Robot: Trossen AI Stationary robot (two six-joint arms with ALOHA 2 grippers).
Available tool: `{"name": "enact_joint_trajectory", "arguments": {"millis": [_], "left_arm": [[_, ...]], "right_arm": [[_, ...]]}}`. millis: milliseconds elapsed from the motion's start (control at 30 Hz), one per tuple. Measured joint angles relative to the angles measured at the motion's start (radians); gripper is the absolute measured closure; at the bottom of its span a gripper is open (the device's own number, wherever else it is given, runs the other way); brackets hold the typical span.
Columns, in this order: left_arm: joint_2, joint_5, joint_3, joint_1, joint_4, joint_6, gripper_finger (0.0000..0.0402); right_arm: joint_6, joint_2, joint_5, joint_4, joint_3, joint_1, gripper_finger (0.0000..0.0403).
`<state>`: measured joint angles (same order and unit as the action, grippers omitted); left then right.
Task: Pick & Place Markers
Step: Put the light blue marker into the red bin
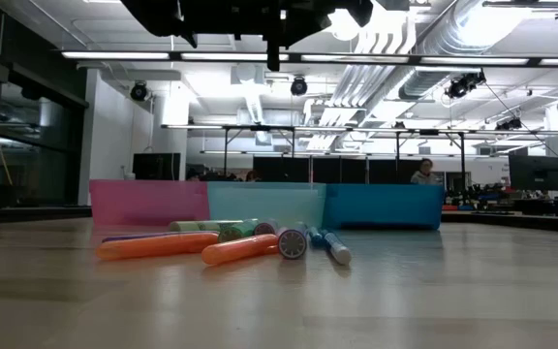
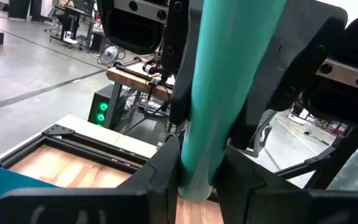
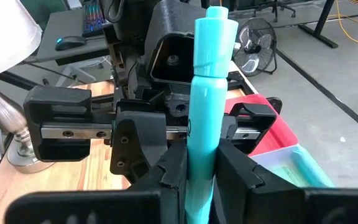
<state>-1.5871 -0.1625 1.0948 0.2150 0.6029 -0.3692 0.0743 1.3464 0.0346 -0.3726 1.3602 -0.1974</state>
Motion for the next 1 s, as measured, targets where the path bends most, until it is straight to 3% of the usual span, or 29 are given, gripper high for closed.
{"name": "enact_joint_trajectory", "arguments": {"millis": [233,367,533,1000], "left_arm": [[0.0,0.066,0.0,0.003,-0.046,-0.013,0.0331],[0.0,0.075,0.0,0.015,-0.083,-0.019,0.0331],[0.004,0.11,0.0,0.049,-0.164,-0.027,0.0331],[0.092,0.247,0.0,0.163,-0.941,0.089,0.0331]], "right_arm": [[0.004,-0.025,-0.08,0.0,0.0,-0.012,0.021],[0.009,-0.062,-0.125,-0.001,0.0,-0.038,0.0167],[0.019,-0.127,-0.155,-0.051,0.0,-0.086,0.0155],[-0.014,-0.23,-0.172,-0.429,0.0,-0.216,0.0154]]}}
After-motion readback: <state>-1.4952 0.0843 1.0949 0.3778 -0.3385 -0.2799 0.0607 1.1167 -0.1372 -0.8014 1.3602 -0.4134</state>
